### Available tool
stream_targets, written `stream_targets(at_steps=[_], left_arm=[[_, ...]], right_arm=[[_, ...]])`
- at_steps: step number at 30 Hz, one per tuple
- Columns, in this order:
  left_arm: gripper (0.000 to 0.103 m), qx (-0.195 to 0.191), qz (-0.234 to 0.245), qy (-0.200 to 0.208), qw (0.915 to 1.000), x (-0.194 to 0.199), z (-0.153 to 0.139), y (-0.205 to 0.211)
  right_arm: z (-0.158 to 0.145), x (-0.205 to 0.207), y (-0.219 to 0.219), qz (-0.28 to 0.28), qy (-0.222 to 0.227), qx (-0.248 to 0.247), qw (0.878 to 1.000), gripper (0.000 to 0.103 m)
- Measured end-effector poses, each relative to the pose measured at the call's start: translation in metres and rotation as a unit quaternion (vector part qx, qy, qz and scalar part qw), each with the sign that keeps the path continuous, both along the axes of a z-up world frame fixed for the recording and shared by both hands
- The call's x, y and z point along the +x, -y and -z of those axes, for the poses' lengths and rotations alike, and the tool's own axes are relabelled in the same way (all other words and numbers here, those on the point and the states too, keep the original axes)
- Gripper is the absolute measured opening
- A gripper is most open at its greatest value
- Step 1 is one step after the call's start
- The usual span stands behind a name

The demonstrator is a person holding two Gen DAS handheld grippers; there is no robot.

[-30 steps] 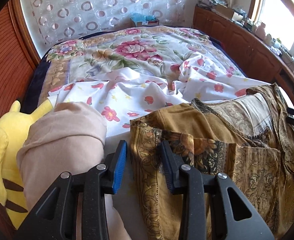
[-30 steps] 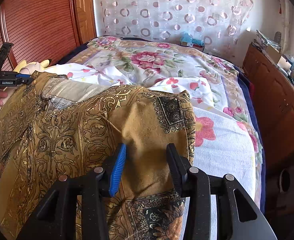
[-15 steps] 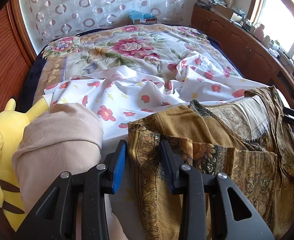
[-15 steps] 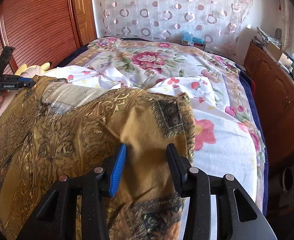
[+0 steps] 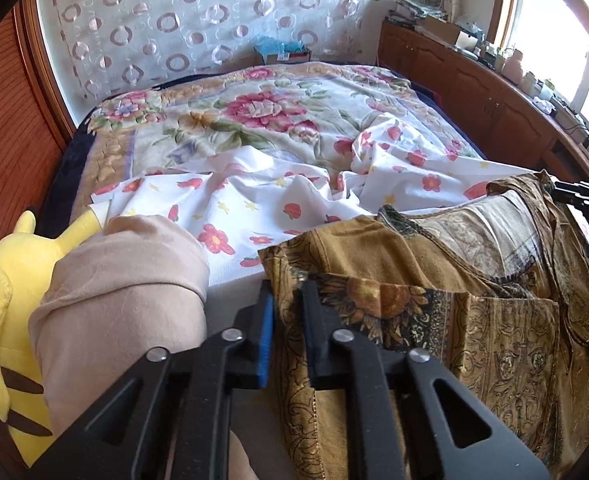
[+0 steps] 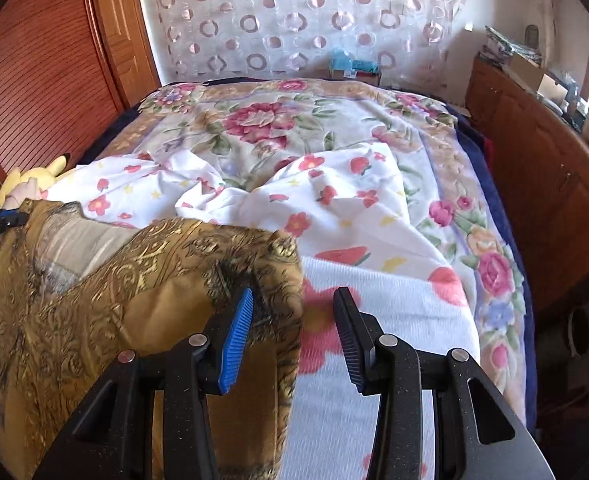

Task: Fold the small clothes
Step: 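Grasp the garment edge with the left gripper while the right gripper grasps beside it, then lift the held garment edge with both grippers and fold it over the garment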

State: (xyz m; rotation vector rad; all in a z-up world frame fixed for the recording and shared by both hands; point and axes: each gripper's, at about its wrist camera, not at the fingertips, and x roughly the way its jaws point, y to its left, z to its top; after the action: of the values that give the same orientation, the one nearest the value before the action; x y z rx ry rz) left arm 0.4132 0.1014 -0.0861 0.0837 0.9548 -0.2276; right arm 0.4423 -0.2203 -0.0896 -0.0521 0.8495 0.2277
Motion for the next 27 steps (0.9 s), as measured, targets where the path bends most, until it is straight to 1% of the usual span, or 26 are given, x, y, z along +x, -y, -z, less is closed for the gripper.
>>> stream_targets(at_steps=[2,3,6,7,9,13,14,17,21,22,25,27], left_arm=[[0.005,0.003,0.001,0.011,0.9999,-0.004,-0.004,0.001],[0.004,0.004,0.001,0.017,0.9998,-0.006,-0.007,0.002],[0.004,-0.012,0.002,0.052,0.9986,-0.020,-0.029,0.005],[0.004,-0.019,0.003,0.059,0.9981,-0.024,-0.035,0.006],[0.003,-0.031,0.012,0.083,0.9960,-0.039,-0.055,0.011],[0.003,-0.045,0.024,0.121,0.9913,-0.074,-0.089,0.019],[0.003,-0.053,0.027,0.136,0.9889,-0.091,-0.101,0.021],[0.003,-0.069,0.032,0.160,0.9842,-0.128,-0.119,0.022],[0.003,-0.074,0.037,0.183,0.9795,-0.182,-0.131,0.021],[0.003,-0.073,0.037,0.185,0.9793,-0.191,-0.131,0.020],[0.003,-0.057,0.032,0.200,0.9777,-0.232,-0.132,0.017],[0.003,-0.059,0.027,0.202,0.9772,-0.252,-0.131,0.013]], right_arm=[[0.000,0.002,-0.003,-0.013,-0.004,0.007,1.000,0.012],[-0.001,0.001,-0.006,-0.019,0.000,0.001,1.000,0.004],[-0.009,-0.010,-0.012,-0.033,0.030,-0.014,0.999,0.003],[-0.015,-0.016,-0.013,-0.035,0.043,-0.010,0.998,0.003],[-0.030,-0.034,-0.015,-0.042,0.075,0.006,0.996,0.002],[-0.064,-0.084,-0.020,-0.062,0.134,0.025,0.989,0.002],[-0.070,-0.098,-0.021,-0.070,0.144,0.033,0.986,0.002],[-0.084,-0.146,-0.021,-0.084,0.171,0.046,0.981,0.002],[-0.094,-0.214,-0.014,-0.092,0.197,0.058,0.974,0.002],[-0.093,-0.230,-0.010,-0.093,0.200,0.061,0.973,0.002],[-0.090,-0.280,0.002,-0.094,0.210,0.060,0.971,0.002],[-0.083,-0.306,0.010,-0.095,0.209,0.058,0.972,0.002]])
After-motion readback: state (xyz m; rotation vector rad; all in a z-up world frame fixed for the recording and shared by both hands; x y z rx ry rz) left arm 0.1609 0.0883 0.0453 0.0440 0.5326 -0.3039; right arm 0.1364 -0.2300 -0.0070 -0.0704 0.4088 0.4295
